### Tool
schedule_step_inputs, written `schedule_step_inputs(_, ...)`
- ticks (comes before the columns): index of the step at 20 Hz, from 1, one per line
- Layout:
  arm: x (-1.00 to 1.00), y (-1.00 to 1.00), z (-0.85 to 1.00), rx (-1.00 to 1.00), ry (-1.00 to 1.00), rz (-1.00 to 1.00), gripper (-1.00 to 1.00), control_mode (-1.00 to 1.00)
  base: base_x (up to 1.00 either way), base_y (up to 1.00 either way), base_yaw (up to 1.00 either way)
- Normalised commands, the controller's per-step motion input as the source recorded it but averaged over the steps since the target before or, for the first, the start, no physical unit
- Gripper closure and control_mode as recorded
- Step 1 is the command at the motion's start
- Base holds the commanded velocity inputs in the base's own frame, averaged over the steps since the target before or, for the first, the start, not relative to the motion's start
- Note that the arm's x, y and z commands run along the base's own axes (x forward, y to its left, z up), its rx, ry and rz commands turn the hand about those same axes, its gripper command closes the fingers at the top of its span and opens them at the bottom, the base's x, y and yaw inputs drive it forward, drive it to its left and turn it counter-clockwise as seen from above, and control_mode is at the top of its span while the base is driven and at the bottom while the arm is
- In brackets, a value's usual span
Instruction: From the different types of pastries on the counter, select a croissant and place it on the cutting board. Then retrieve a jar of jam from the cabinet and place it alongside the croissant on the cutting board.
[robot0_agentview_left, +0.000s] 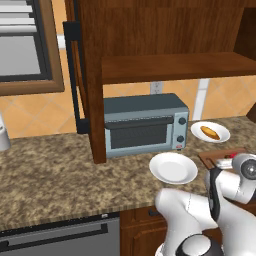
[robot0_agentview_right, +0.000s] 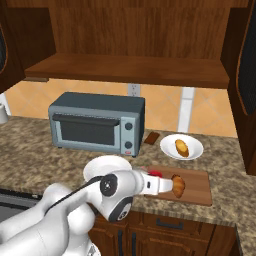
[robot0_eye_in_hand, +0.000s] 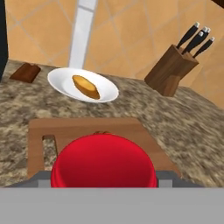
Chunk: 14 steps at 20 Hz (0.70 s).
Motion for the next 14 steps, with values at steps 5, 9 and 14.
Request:
schedule_step_inputs(5,0.07,0.10,-0.19,0.00,0.00,0.00,1.00,-1.00,0.00,0.00,0.00)
schedule_step_inputs(9,0.27,0.18,-0.19,0.00,0.00,0.00,1.00,-1.00,0.00,0.00,0.00)
schedule_step_inputs(14,0.37,0.09,-0.23,0.00,0.00,0.00,1.00,-1.00,0.00,0.00,0.00)
